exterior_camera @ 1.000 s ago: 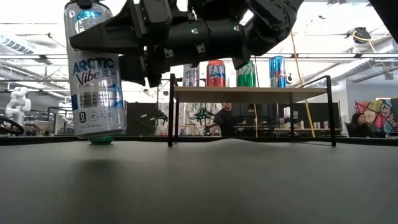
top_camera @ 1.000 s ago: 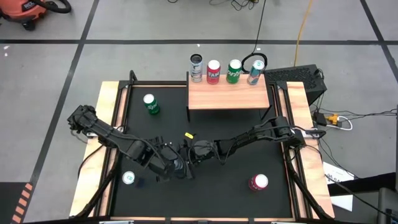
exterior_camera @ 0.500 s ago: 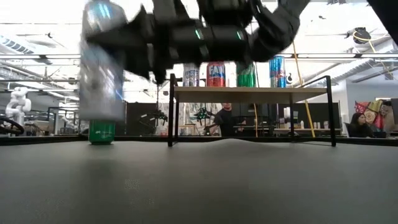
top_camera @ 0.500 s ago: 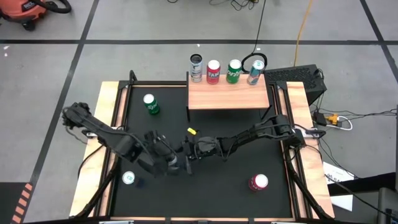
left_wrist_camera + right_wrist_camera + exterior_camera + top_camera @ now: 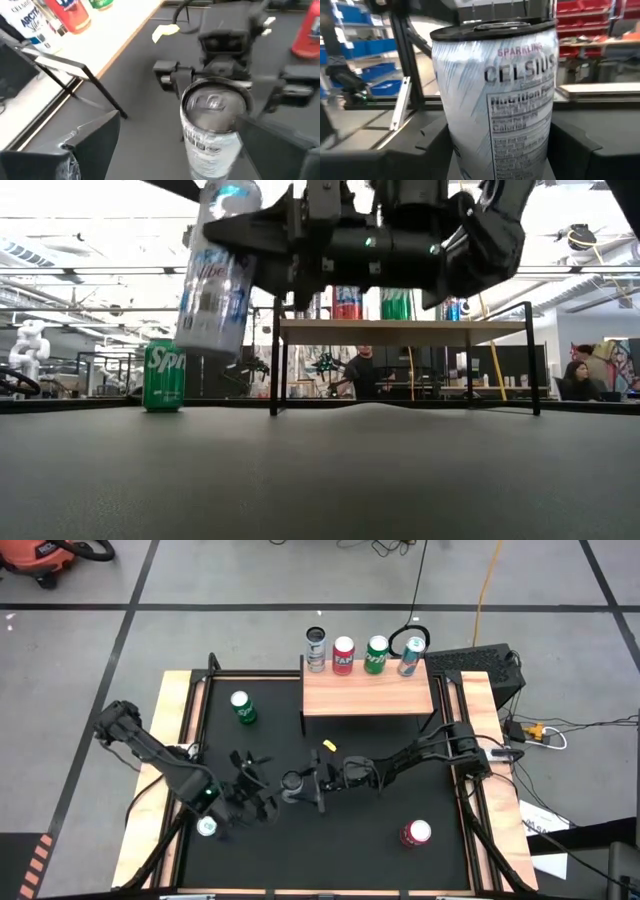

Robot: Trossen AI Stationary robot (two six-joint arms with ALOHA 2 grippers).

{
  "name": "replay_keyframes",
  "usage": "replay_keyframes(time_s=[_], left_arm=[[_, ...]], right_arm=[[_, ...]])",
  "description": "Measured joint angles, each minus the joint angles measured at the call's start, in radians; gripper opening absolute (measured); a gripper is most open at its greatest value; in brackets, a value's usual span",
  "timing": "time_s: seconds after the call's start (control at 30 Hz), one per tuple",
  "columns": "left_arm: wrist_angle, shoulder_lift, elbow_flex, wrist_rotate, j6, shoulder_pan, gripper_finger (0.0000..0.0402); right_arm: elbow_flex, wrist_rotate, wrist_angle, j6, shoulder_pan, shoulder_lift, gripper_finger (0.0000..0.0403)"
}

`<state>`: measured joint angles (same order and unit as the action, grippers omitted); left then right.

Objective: Place canned beverage on shelf
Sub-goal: Put the black soda can on the shelf aligned with the other black soda can

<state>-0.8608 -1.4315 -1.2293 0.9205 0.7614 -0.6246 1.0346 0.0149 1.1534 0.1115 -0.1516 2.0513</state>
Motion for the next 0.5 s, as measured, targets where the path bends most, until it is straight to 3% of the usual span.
replay_keyframes(time_s=[0.13, 0.3, 0.5], left_arm=[[0.240, 0.005, 0.115, 0.059, -0.073, 0.000, 0.0391], [0.510, 0.003, 0.222, 0.020, -0.208, 0.024, 0.0391], [0.620, 0.002, 0.301, -0.016, -0.226, 0.048, 0.0391]], right_arm=[[-0.030, -0.018, -0.016, -0.023, -0.001, -0.031, 0.0242], [-0.031, -0.047, -0.004, -0.039, 0.001, -0.031, 0.0242], [-0.027, -0.069, 0.026, -0.062, 0.002, -0.035, 0.0242]])
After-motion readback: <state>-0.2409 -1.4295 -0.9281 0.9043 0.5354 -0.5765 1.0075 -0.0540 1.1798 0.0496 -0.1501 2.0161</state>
